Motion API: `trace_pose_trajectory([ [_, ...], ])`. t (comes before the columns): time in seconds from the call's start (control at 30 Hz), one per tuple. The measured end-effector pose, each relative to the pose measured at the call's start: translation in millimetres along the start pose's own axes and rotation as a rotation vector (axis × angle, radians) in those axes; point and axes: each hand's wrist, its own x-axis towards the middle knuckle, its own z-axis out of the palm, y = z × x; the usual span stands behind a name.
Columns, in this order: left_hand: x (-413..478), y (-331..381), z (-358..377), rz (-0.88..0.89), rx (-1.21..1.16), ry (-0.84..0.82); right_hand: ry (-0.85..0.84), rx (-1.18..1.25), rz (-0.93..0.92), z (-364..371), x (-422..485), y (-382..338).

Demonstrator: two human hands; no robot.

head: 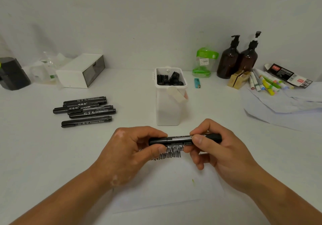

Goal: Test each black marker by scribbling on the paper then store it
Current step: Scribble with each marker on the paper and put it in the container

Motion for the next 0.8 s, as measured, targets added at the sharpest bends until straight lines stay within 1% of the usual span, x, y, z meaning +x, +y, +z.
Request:
trace_pose_trajectory([
  [0.3, -0.1, 1.2, -1.3, 0.026, 0.029, -0.013, -0.022, 0.037, 0.02, -0.7, 1.0, 0.7],
  [0.4, 0.7, -1.3, -1.6, 0.016, 0.06, -0.003, -0.016, 0.0, 0.009, 0.3, 1.5, 3.3],
  [0.57, 3.6, -2.7, 4.4, 0.005, 0.067, 0.05, 0.063, -0.088, -0.059, -5.1, 4.6, 1.9],
  [0.63, 4.4, -5.5, 5.4, 0.0, 0.095, 0.058, 0.111, -0.106, -0.057, -12.3, 5.3, 1.5],
  [0.7, 5.0, -7.5, 2.0, -0.014, 0.108, 0.073, 0.139, -0.075, -0.04, -18.5, 5.0, 1.5],
  [0.77, 5.6, -8.4, -2.8, -0.028, 0.064, 0.085, 0.139, -0.099, -0.037, -20.4, 4.2, 0.0],
  [0.8, 5.7, -7.4, -5.1, -0.033, 0.025, 0.094, 0.136, -0.152, -0.045, -19.5, 3.9, -1.2],
])
